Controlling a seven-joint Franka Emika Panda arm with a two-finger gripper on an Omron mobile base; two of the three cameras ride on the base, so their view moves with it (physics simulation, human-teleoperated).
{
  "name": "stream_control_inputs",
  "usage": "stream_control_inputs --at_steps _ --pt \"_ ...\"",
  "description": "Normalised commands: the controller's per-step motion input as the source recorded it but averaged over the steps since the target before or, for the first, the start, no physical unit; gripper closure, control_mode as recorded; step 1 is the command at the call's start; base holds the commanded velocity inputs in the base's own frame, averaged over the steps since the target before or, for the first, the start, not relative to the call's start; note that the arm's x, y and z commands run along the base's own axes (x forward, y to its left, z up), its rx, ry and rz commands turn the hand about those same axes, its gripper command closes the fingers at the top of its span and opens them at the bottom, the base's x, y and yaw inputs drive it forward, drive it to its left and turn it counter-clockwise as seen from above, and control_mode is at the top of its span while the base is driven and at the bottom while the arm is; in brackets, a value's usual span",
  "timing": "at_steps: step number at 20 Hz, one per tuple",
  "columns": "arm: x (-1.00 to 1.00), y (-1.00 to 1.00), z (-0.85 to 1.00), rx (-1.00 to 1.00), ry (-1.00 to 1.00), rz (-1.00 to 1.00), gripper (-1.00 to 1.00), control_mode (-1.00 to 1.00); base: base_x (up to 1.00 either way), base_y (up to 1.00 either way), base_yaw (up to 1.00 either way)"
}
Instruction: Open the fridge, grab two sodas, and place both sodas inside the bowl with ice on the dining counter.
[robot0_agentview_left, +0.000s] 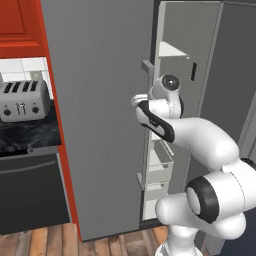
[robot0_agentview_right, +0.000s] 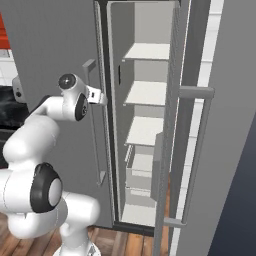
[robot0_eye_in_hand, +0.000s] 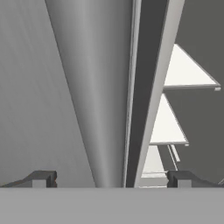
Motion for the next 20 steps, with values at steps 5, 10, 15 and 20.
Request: stream_control_inputs --at_steps 5,10,15,20 --pt "0.22 0.00 -0.08 0.00 0.00 0.01 -1.00 -1.00 0.00 0.00 0.00" --pt "0.33 0.00 -0.10 0.00 0.00 0.00 1.00 -1.00 0.00 0.00 0.00" --pt "0.33 0.02 -0.05 0.00 0.04 0.00 1.00 -1.00 0.00 0.00 0.00" --pt "0.03 0.01 0.00 0.00 0.02 0.00 1.00 -1.00 0.00 0.00 0.00"
